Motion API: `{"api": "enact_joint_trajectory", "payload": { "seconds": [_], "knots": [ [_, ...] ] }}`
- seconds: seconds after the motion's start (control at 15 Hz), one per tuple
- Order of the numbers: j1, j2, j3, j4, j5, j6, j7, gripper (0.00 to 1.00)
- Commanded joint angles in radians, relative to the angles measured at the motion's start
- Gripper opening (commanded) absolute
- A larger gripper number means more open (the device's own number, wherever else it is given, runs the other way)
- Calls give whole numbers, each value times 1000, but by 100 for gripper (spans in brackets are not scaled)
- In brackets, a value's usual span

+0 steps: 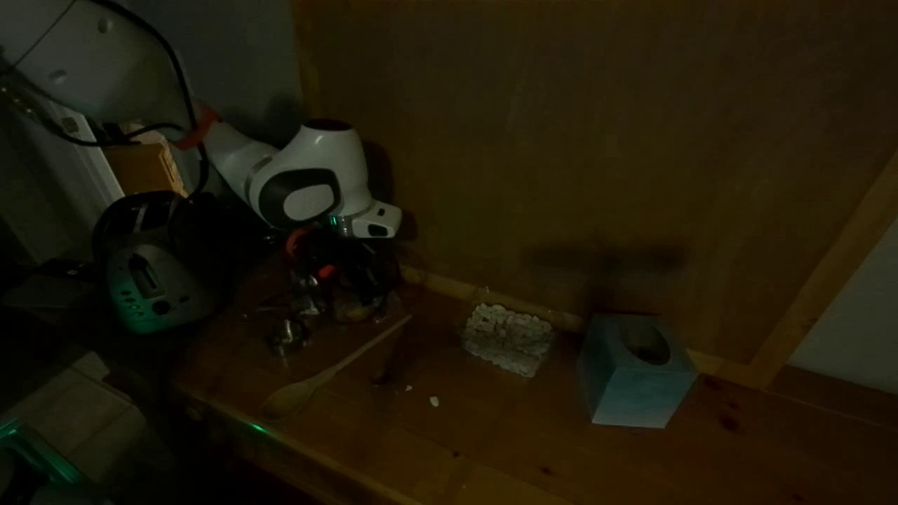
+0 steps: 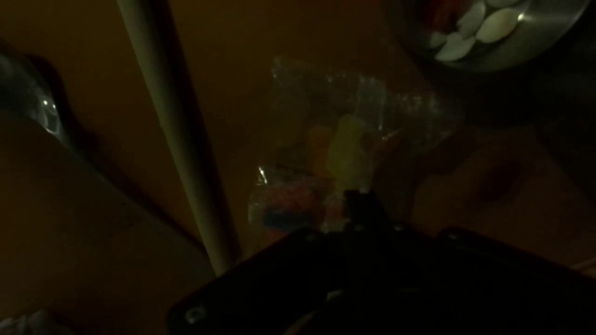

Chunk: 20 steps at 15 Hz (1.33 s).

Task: Pour the orange powder in the packet onto the spoon

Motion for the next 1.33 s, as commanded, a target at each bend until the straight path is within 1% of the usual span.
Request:
{"api": "enact_joint_trajectory", "payload": {
  "seconds": [0.0,0.07,0.27,0.47,0.6,0.67,0.73,0.8,0.87,1.27],
  "knots": [
    [-1,27,-8,62,28,-69,-1,4],
    [-5,26,-8,75,41,-95,-5,5],
    [-21,13,-9,134,115,-217,-22,2],
    [-39,8,-17,204,200,-330,-31,3],
    [-46,17,-24,239,222,-365,-21,3],
    [-45,18,-26,239,218,-358,-25,28],
    [-42,16,-29,235,199,-344,-26,29],
    [-38,17,-31,224,176,-330,-30,31],
    [-34,18,-31,207,161,-314,-39,36],
    [-23,46,-24,163,144,-286,-68,79]
  ]
}}
